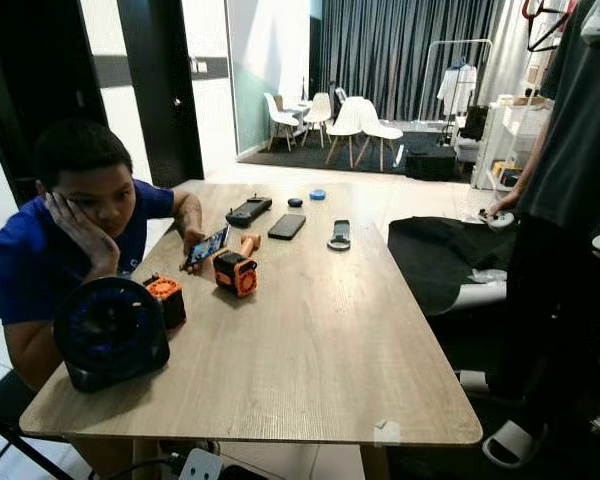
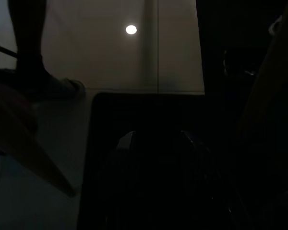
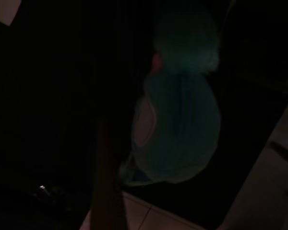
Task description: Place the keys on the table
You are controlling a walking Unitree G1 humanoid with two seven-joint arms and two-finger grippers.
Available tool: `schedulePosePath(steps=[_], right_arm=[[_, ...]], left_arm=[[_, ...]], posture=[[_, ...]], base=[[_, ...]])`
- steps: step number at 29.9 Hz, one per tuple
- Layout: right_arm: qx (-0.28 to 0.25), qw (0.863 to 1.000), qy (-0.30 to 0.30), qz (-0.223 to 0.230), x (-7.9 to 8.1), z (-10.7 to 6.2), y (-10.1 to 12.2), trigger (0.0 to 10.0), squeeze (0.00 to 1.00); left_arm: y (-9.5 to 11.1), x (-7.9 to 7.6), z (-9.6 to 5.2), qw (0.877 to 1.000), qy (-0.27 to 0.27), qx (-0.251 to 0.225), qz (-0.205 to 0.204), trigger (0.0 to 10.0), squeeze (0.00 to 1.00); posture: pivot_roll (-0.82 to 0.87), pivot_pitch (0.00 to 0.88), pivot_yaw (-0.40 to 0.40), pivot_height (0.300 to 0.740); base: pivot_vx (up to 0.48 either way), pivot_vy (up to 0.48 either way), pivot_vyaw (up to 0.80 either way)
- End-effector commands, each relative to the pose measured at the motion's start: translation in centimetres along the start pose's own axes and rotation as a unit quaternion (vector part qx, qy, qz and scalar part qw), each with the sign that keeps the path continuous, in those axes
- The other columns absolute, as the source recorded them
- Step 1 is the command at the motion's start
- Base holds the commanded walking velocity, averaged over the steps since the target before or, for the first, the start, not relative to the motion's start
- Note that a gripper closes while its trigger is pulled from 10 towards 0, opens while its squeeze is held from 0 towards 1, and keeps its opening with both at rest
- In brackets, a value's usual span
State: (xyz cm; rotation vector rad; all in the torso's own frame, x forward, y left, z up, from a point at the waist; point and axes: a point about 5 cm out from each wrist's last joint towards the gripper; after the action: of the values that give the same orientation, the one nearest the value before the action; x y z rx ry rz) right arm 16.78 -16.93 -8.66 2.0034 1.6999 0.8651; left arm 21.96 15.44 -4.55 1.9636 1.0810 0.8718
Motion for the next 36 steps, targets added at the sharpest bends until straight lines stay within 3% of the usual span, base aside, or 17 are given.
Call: schedulePosePath(steps=[1, 4, 10, 13, 14, 18, 20, 22, 23, 26, 27, 28, 29, 31, 33, 34, 36], right_arm=[[-0.001, 1.0, -0.003, 0.006, 0.0, 0.0, 0.0, 10.0, 0.0], [-0.018, 0.998, -0.044, 0.048, -1.4, -0.4, 0.1, 10.0, 0.0], [-0.057, 0.99, -0.113, 0.069, -4.3, -1.5, 0.2, 10.0, 0.0], [-0.088, 0.975, -0.188, 0.079, -7.5, -3.0, 0.2, 10.0, 0.0], [-0.088, 0.975, -0.188, 0.079, -7.5, -3.0, 0.2, 10.0, 0.0], [-0.141, 0.946, -0.275, 0.091, -11.5, -5.5, 0.7, 10.0, 0.0], [-0.157, 0.94, -0.288, 0.096, -12.2, -6.0, 1.1, 10.0, 0.0], [-0.209, 0.922, -0.307, 0.105, -14.0, -7.1, 2.8, 10.0, 0.0], [-0.209, 0.922, -0.307, 0.105, -14.0, -7.1, 2.8, 10.0, 0.0], [-0.291, 0.893, -0.324, 0.11, -16.3, -8.9, 6.2, 10.0, 0.0], [-0.291, 0.893, -0.324, 0.11, -16.3, -8.9, 6.2, 10.0, 0.0], [-0.333, 0.878, -0.326, 0.109, -17.1, -9.7, 8.2, 10.0, 0.0], [-0.333, 0.878, -0.326, 0.109, -17.1, -9.7, 8.2, 10.0, 0.0], [-0.412, 0.843, -0.326, 0.111, -18.0, -11.2, 12.0, 10.0, 0.0], [-0.47, 0.819, -0.308, 0.117, -18.0, -12.2, 15.8, 10.0, 0.0], [-0.47, 0.819, -0.308, 0.117, -18.0, -12.2, 15.8, 10.0, 0.0], [-0.506, 0.815, -0.258, 0.12, -17.2, -12.5, 19.3, 10.0, 0.0]], left_arm=[[-0.3, 0.3, -0.2, 1.0, -0.002, 0.008, 0.007, 10.0, 0.0], [-0.2, 0.2, -0.2, 1.0, -0.01, 0.003, 0.016, 10.0, 0.0], [-0.3, 0.2, -0.4, 1.0, -0.019, -0.003, 0.022, 10.0, 0.0], [-0.6, 0.3, -0.6, 0.999, -0.02, -0.004, 0.025, 10.0, 0.0], [-0.6, 0.3, -0.6, 0.999, -0.02, -0.004, 0.025, 10.0, 0.0], [-0.6, 0.4, -0.9, 0.999, -0.02, -0.009, 0.029, 10.0, 0.0], [-0.6, 0.4, -0.9, 0.999, -0.019, -0.011, 0.029, 10.0, 0.0], [-0.5, 0.6, -0.9, 0.999, -0.017, -0.016, 0.029, 10.0, 0.0], [-0.5, 0.6, -0.9, 0.999, -0.017, -0.016, 0.029, 10.0, 0.0], [-0.4, 0.7, -1.0, 0.999, -0.017, -0.02, 0.029, 10.0, 0.0], [-0.4, 0.7, -1.0, 0.999, -0.017, -0.02, 0.029, 10.0, 0.0], [-0.4, 0.7, -1.0, 0.999, -0.019, -0.02, 0.031, 10.0, 0.0], [-0.4, 0.7, -1.0, 0.999, -0.019, -0.02, 0.031, 10.0, 0.0], [-0.4, 0.7, -1.0, 0.999, -0.022, -0.02, 0.033, 10.0, 0.0], [-0.4, 0.7, -1.0, 0.999, -0.024, -0.021, 0.033, 10.0, 0.0], [-0.4, 0.7, -1.0, 0.999, -0.024, -0.021, 0.033, 10.0, 0.0], [-0.3, 0.6, -1.0, 0.999, -0.026, -0.022, 0.035, 10.0, 0.0]], posture=[[0.07, 0.0, 0.017, 0.74], [0.06, 0.0, 0.018, 0.74], [0.06, 0.0, 0.017, 0.74], [0.05, 0.0, 0.02, 0.74], [0.05, 0.0, 0.02, 0.74], [0.06, 0.0, 0.023, 0.74], [0.06, 0.0, 0.023, 0.74], [0.06, 0.001, 0.024, 0.74], [0.06, 0.001, 0.024, 0.74], [0.05, 0.008, 0.029, 0.74], [0.05, 0.008, 0.029, 0.74], [0.05, 0.01, 0.031, 0.74], [0.05, 0.01, 0.031, 0.74], [0.05, 0.01, 0.033, 0.74], [0.05, 0.011, 0.036, 0.74], [0.05, 0.011, 0.036, 0.74], [0.05, 0.011, 0.036, 0.74]], base=[[0.0, 0.0, 0.0], [0.0, 0.0, 0.0], [0.0, 0.0, 0.0], [0.0, 0.0, 0.0], [0.0, 0.0, 0.0], [0.0, 0.0, 0.0], [0.0, 0.0, 0.0], [0.0, 0.0, 0.0], [0.0, 0.0, 0.0], [0.0, 0.0, 0.0], [0.0, 0.0, 0.0], [0.0, 0.0, 0.0], [0.0, 0.0, 0.0], [0.0, 0.0, 0.0], [0.0, 0.0, 0.0], [0.0, 0.0, 0.0], [0.0, 0.0, 0.0]])
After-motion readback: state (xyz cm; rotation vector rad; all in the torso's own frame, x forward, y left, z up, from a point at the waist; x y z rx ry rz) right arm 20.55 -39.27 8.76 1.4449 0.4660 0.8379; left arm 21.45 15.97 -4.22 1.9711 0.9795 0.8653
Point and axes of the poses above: a point about 5 cm out from each wrist's last joint towards the gripper, its own z axis pointing out of the wrist towards the gripper, its own y axis along the axis of the wrist's last joint, x = y × z, and after that the axes turned 14 degrees about z, right-handed
